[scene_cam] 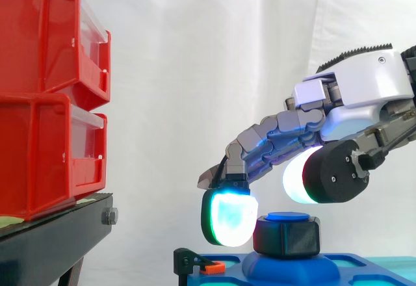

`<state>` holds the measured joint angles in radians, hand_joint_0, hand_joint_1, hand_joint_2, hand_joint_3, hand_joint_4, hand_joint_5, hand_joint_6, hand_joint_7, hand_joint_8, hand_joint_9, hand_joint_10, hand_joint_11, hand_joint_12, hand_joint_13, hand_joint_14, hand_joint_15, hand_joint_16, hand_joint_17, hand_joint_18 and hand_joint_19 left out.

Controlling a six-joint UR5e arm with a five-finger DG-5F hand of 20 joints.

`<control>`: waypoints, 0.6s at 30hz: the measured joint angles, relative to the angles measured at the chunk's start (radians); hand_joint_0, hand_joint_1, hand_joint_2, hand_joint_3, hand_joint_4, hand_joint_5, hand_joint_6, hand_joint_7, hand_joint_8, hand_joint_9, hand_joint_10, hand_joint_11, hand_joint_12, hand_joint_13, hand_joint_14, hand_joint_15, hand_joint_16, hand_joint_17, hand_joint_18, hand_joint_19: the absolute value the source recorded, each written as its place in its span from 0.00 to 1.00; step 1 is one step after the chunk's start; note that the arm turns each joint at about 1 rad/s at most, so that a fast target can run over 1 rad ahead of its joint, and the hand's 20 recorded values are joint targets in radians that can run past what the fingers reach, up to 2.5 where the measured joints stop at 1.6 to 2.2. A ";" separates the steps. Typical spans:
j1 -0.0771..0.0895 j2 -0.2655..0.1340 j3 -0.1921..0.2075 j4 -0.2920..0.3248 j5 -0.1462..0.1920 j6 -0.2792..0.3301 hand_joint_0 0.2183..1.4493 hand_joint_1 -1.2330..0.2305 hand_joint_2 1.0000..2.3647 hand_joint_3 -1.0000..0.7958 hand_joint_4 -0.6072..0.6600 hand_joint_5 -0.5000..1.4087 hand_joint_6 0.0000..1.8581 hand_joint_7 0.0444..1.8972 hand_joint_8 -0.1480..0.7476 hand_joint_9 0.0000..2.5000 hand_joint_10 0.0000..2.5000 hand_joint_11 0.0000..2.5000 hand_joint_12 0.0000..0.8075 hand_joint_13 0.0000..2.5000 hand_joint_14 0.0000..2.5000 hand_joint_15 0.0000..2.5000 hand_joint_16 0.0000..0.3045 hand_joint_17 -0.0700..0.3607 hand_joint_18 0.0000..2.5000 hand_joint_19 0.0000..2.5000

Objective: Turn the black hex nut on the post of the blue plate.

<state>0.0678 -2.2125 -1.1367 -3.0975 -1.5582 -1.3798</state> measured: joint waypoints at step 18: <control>-0.071 0.000 0.000 -0.022 -0.103 -0.003 0.22 0.62 0.00 0.28 0.63 0.15 0.27 0.49 0.44 0.11 0.00 0.00 0.43 0.11 0.00 0.02 0.18 0.46 0.04 0.04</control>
<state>-0.0034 -2.2120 -1.1367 -3.1194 -1.6613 -1.3825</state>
